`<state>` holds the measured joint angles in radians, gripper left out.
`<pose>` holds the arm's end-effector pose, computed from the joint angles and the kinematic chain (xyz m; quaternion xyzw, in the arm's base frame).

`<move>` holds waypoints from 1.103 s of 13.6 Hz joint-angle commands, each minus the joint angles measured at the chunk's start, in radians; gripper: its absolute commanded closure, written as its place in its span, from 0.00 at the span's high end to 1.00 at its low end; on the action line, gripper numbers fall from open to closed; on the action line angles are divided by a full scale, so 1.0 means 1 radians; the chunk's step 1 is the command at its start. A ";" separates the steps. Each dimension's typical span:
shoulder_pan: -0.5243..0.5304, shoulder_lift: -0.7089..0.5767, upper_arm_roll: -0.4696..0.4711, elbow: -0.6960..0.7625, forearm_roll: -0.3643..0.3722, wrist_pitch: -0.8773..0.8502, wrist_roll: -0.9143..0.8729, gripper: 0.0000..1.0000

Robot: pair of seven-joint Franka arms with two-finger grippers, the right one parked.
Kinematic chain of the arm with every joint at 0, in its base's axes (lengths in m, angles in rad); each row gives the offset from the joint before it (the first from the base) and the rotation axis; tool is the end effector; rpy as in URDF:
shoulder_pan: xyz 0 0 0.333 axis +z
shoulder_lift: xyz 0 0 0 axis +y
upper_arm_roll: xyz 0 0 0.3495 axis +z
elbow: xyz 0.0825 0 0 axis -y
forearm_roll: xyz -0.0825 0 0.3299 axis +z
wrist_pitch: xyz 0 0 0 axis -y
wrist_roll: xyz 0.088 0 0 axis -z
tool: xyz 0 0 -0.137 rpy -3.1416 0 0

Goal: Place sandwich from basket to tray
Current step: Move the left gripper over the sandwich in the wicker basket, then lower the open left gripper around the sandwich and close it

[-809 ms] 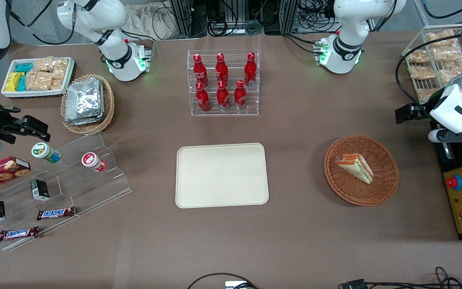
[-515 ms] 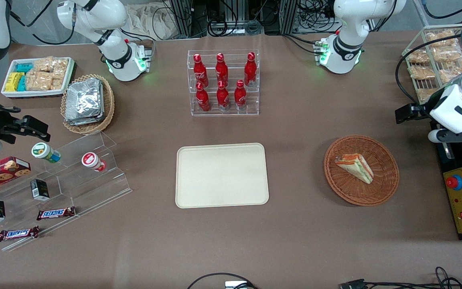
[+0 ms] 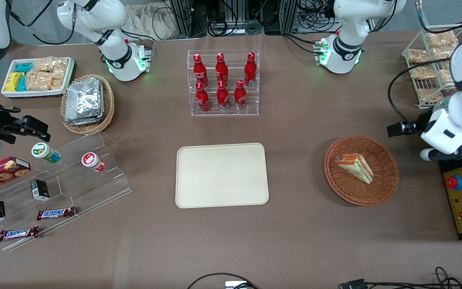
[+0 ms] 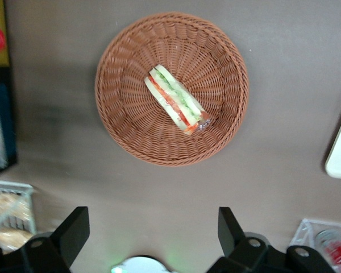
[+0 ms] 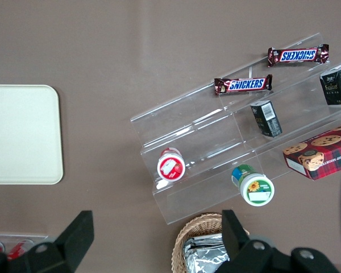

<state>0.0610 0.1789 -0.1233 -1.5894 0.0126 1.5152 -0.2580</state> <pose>0.5331 -0.0262 0.5244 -0.9874 -0.0961 0.1247 0.0154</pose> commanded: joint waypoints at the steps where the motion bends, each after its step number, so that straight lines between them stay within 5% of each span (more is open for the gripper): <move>1: 0.019 0.052 0.004 0.016 -0.054 0.010 -0.224 1.00; 4: 0.016 0.102 0.004 -0.020 -0.065 0.071 -0.432 1.00; 15: 0.020 0.211 0.004 -0.322 -0.068 0.525 -0.593 1.00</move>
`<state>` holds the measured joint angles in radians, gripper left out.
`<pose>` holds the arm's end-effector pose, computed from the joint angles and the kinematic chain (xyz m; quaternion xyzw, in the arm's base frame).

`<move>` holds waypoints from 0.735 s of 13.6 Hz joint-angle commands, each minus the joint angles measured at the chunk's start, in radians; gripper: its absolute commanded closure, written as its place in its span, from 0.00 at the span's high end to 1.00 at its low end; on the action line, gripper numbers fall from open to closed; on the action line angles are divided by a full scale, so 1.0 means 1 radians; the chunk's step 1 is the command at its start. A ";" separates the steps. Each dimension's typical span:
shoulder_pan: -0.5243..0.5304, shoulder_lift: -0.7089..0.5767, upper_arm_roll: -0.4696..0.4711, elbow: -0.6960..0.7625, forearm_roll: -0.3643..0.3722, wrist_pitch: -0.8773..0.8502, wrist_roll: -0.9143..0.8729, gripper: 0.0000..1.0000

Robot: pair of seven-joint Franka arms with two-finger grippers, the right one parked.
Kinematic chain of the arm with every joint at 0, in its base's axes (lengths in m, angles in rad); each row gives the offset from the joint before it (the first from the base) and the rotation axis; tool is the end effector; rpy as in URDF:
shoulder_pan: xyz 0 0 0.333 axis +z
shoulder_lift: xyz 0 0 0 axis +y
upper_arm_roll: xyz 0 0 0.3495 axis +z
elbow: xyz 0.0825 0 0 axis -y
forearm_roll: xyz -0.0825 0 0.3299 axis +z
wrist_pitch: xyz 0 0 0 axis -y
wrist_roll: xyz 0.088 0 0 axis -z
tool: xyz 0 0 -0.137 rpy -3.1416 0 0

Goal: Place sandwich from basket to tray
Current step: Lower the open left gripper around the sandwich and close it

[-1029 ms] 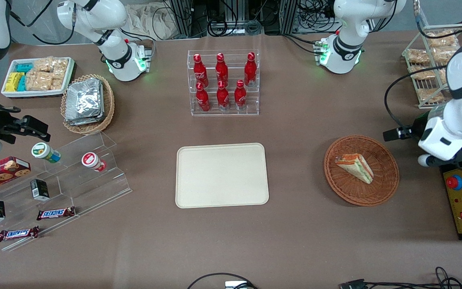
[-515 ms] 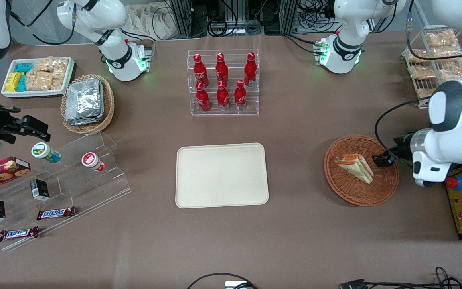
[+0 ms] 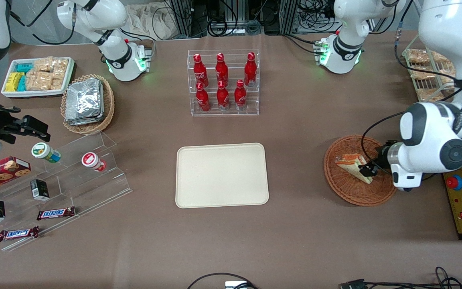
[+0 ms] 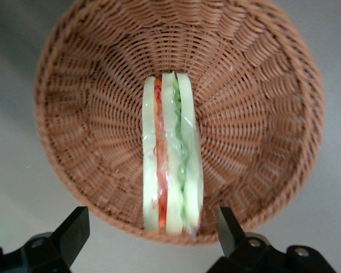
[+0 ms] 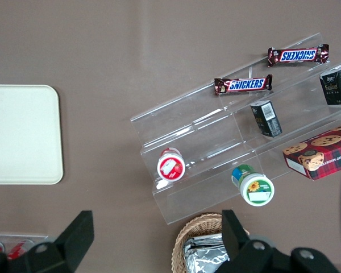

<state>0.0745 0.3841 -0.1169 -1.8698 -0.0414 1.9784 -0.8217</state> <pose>0.5624 -0.0231 0.3277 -0.9111 -0.3870 0.1404 0.0207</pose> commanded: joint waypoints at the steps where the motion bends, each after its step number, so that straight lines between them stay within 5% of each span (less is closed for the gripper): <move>1: 0.005 0.024 -0.003 -0.041 -0.014 0.083 -0.043 1.00; 6: -0.005 0.096 -0.006 -0.041 -0.014 0.141 -0.086 0.99; 7: -0.005 0.114 -0.007 -0.041 -0.014 0.158 -0.086 0.80; 9: -0.005 0.107 -0.010 -0.041 -0.014 0.151 -0.085 0.03; 10: -0.005 0.096 -0.010 -0.040 -0.012 0.137 -0.071 0.00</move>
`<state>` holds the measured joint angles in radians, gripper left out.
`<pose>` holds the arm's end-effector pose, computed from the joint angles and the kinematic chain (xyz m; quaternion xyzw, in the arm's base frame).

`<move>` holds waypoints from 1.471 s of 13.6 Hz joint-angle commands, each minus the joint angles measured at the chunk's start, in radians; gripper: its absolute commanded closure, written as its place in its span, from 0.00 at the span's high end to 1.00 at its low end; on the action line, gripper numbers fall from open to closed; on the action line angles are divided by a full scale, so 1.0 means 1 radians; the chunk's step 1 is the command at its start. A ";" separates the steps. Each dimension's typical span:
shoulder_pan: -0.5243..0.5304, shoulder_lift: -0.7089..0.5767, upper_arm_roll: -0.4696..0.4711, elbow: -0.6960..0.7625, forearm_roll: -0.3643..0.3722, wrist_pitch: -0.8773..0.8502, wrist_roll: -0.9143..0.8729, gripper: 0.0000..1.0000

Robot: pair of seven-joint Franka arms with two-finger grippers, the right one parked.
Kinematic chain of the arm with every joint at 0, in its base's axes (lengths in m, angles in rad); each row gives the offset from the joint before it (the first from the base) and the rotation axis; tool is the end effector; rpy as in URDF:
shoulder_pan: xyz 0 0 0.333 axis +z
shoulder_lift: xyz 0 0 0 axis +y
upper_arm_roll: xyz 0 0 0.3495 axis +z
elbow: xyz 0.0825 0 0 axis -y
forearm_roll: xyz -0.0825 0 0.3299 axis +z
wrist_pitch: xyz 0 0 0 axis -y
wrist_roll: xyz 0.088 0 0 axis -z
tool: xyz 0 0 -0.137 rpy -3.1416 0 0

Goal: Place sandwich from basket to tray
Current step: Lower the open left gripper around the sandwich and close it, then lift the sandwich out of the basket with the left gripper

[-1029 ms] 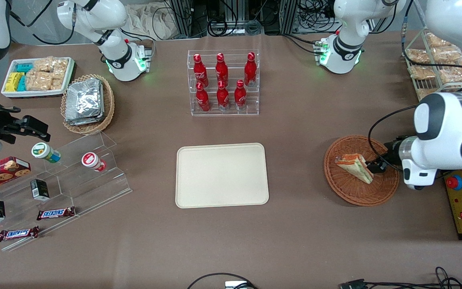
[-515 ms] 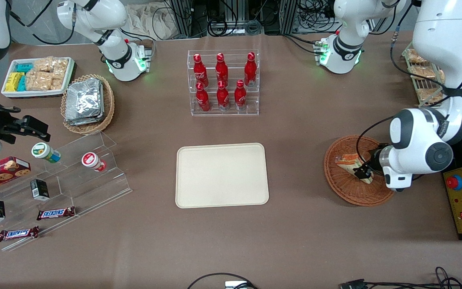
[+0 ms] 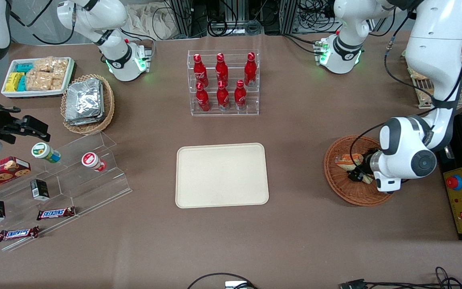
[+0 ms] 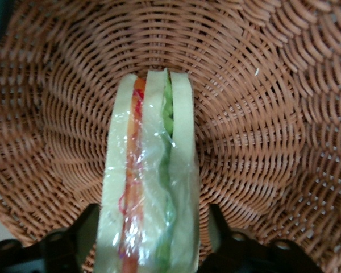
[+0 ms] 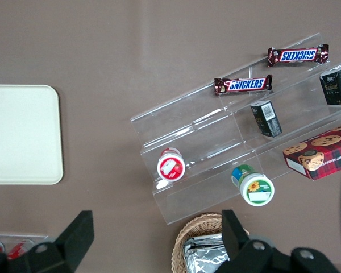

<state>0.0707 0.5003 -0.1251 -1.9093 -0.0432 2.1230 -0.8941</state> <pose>0.5671 -0.0299 0.2558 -0.8959 -0.4186 0.1472 0.0224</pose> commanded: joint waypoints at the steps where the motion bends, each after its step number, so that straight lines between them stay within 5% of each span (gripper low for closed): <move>1: -0.002 -0.043 -0.004 0.001 -0.007 -0.027 0.007 0.00; 8: -0.009 -0.235 -0.120 0.174 0.005 -0.341 0.381 0.00; 12: -0.037 -0.201 -0.232 0.328 0.003 -0.428 0.477 0.00; 20: -0.294 0.041 -0.235 0.516 0.002 -0.378 0.437 0.00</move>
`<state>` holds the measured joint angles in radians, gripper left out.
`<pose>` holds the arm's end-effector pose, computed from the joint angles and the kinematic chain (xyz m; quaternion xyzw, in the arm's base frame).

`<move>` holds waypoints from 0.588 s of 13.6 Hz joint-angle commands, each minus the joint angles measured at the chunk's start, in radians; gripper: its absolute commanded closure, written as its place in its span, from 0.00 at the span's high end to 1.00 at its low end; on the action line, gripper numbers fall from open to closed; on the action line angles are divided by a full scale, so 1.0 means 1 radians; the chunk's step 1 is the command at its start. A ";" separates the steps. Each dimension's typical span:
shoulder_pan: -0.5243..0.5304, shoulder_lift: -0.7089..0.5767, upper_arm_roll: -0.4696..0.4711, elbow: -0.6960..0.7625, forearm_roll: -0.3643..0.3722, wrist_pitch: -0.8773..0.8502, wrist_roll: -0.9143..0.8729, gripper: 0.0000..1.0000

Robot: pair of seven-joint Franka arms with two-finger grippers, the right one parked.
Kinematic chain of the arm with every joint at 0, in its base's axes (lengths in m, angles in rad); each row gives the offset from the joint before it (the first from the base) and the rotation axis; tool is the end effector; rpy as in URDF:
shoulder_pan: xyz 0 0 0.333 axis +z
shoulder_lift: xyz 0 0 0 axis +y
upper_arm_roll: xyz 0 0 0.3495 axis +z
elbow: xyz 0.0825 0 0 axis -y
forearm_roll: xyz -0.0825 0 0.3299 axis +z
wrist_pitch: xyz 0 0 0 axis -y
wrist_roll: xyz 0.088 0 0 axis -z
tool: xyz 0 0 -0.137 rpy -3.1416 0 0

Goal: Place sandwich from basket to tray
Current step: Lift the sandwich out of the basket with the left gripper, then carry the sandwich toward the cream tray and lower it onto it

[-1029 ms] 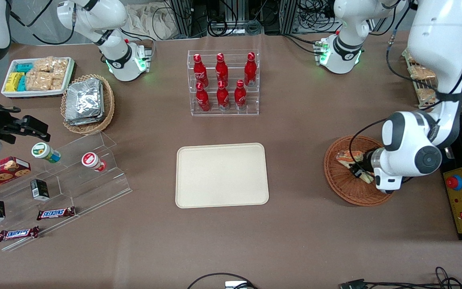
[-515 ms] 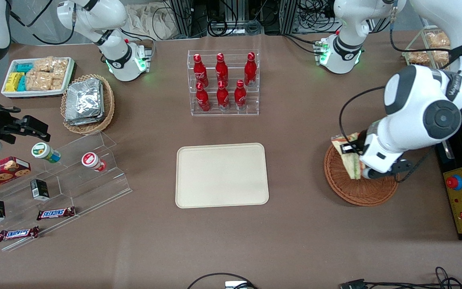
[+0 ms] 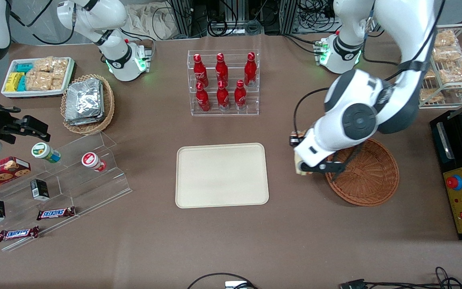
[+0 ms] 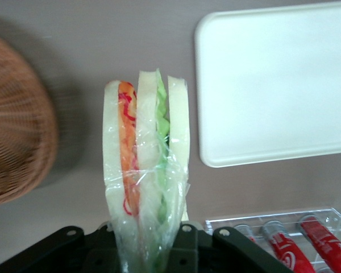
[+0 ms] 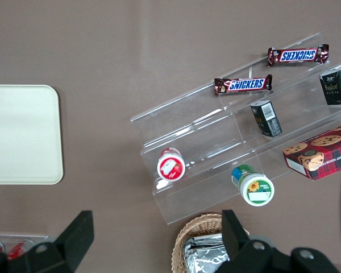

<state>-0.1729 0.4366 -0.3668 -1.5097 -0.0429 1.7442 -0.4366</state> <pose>0.5433 -0.2906 0.4343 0.9908 -0.0365 -0.1224 0.0457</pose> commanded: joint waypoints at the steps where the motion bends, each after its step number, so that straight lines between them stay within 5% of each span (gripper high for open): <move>1: -0.065 0.140 0.006 0.124 0.000 0.036 -0.027 0.00; 8: -0.138 0.344 0.008 0.123 0.064 0.283 -0.031 0.00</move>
<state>-0.2855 0.7317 -0.3651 -1.4340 0.0020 1.9995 -0.4514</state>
